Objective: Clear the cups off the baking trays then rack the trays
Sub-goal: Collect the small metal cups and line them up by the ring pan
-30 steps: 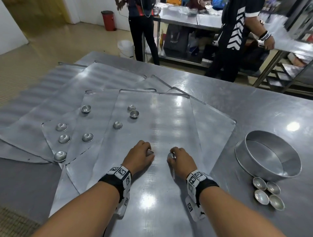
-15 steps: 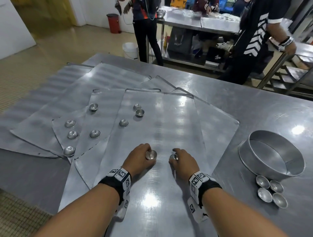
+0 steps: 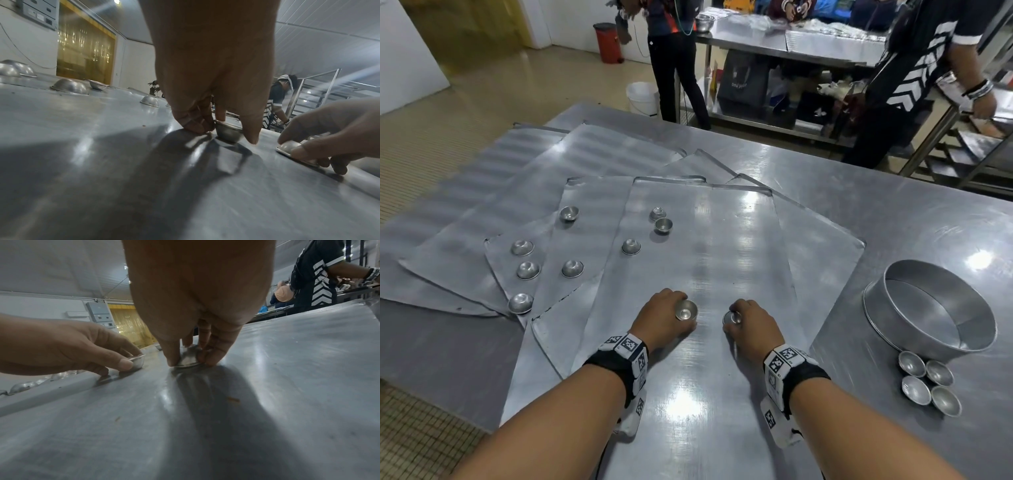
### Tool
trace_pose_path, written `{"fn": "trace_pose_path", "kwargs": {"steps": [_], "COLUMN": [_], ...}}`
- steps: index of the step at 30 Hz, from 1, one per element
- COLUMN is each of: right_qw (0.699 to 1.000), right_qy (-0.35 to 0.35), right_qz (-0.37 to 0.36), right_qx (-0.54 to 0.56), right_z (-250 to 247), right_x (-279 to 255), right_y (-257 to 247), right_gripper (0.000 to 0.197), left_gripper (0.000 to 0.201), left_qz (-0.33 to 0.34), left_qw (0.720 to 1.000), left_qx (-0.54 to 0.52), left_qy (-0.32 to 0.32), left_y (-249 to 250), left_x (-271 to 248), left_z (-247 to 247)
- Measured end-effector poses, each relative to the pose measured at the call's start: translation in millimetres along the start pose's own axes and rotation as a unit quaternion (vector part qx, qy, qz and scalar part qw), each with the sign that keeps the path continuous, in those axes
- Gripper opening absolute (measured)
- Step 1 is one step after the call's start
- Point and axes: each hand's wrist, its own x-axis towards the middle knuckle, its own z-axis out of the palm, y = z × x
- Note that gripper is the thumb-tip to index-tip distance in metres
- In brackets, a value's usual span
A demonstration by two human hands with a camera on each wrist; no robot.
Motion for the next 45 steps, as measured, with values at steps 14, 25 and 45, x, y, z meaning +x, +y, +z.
{"fn": "trace_pose_path", "kwargs": {"steps": [14, 25, 45], "right_qw": [0.996, 0.993, 0.998], "right_qy": [0.007, 0.059, 0.032], "right_qz": [-0.029, -0.046, -0.005], "right_qx": [0.090, 0.092, 0.056], "right_z": [8.6, 3.7, -16.7], "right_x": [0.2, 1.2, -25.9], "right_y": [-0.1, 6.7, 27.2], "right_gripper": [0.042, 0.014, 0.059], "left_gripper": [0.055, 0.055, 0.046], "left_qz": [0.000, 0.002, 0.052], "left_qw": [1.000, 1.000, 0.998], "left_qx": [-0.006, -0.006, 0.014], "left_qy": [0.010, 0.011, -0.020], "left_y": [-2.0, -3.1, 26.6], "left_x": [1.5, 5.9, -8.8], "left_z": [2.7, 2.7, 14.3]}}
